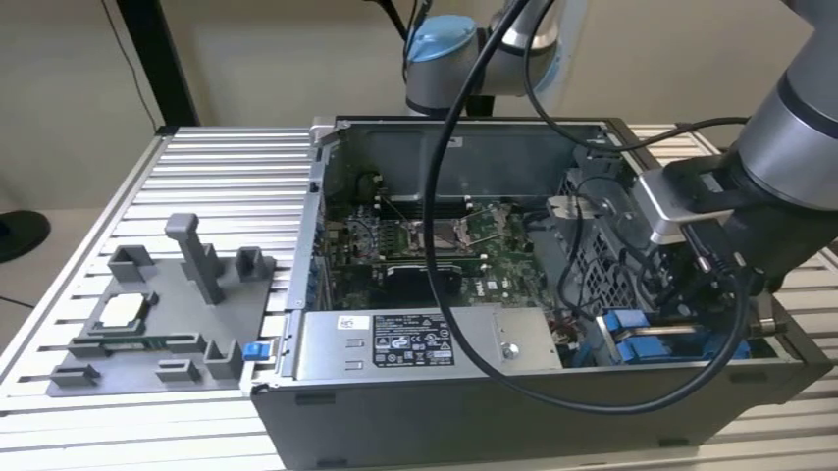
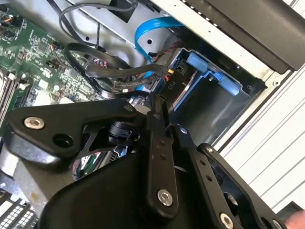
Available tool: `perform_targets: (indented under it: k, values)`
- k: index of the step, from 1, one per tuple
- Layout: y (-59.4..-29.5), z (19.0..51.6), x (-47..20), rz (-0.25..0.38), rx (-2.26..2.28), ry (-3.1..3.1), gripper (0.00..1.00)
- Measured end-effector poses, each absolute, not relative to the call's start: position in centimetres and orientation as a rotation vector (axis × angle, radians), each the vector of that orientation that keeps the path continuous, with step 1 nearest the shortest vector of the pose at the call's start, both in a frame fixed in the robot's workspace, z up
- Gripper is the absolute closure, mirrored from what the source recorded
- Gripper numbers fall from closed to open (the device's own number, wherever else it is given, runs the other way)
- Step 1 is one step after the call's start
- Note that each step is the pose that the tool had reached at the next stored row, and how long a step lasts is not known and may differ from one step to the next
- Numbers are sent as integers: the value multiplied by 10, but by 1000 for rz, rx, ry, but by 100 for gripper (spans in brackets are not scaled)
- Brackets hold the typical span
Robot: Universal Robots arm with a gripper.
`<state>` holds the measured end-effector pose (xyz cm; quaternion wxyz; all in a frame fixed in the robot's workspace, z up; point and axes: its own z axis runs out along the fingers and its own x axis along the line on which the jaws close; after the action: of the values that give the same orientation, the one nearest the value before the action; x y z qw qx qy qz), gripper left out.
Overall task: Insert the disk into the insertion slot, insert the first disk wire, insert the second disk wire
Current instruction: 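Insert the second disk wire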
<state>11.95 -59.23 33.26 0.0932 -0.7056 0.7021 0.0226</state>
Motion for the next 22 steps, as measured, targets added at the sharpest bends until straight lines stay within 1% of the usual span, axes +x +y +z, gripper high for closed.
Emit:
perform_targets:
  k: [4,5,18,22]
  values:
    - [-592,332,119,69,-2093,2083,100]
    - [-592,332,119,70,-2091,2084,0]
    - [-592,389,119,71,-2089,2085,0]
    - [-592,395,119,71,-2089,2085,0]
